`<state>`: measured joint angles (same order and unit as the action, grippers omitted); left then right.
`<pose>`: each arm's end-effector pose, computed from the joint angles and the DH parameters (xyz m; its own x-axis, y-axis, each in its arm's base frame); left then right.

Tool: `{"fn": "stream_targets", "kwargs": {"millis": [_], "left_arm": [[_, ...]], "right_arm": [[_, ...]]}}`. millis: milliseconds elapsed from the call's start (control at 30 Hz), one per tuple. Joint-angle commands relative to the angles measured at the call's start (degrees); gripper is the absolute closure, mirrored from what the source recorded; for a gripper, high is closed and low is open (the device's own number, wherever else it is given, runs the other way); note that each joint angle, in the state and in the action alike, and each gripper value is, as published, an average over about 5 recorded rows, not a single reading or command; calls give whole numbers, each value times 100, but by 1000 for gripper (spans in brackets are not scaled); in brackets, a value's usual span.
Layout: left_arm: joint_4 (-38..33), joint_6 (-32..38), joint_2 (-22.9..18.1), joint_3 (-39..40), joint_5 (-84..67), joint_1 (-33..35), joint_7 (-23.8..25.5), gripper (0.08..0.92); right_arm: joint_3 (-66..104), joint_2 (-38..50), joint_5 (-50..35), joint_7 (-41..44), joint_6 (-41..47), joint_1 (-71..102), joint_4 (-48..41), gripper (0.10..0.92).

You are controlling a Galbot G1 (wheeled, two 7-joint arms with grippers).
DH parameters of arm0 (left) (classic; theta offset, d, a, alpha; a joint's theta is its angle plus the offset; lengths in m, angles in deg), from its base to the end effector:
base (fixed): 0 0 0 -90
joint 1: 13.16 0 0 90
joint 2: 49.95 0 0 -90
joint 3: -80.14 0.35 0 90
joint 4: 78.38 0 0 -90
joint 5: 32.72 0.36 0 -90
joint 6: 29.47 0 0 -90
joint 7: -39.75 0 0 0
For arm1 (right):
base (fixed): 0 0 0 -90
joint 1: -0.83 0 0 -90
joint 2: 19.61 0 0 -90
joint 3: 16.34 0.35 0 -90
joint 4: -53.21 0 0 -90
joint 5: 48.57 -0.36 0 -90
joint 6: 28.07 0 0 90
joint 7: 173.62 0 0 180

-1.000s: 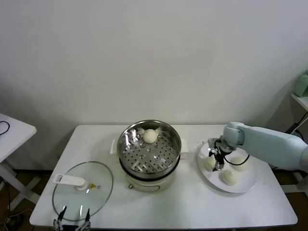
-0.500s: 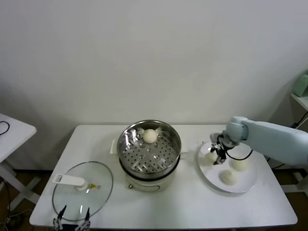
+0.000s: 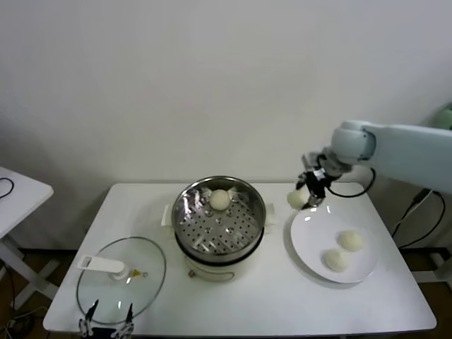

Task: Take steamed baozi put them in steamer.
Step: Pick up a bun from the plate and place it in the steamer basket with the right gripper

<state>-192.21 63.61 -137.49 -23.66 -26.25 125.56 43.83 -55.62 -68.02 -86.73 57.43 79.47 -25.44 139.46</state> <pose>0.0599 0.0873 -0.3729 -0.9218 -0.1193 0.3689 -0.0118 0.9597 0.2808 0.5167 -0.0400 0.0014 -0.2387 -0.2074 0.9487 -0.9483 -0.1606 -0.2738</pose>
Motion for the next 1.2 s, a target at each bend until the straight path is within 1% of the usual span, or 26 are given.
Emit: {"fn": "stream_targets", "kwargs": {"millis": [33, 300, 533, 833, 1200], "left_arm": [[-1, 3, 7, 10, 1, -4, 4, 177], [14, 6, 6, 33, 5, -32, 6, 177], [36, 9, 8, 13, 3, -14, 4, 177], [76, 7, -5, -27, -31, -35, 0, 177], [130, 26, -2, -14, -32, -59, -3, 177]], "right_arm": [[-73, -963, -1394, -90, 294, -1423, 626, 391], [516, -1996, -1272, -428, 587, -689, 404, 389], [756, -2661, -854, -687, 802, 181, 136, 389], [645, -3179, -439, -813, 938, 827, -392, 387], [636, -3554, 143, -1035, 1104, 1479, -1024, 383]]}}
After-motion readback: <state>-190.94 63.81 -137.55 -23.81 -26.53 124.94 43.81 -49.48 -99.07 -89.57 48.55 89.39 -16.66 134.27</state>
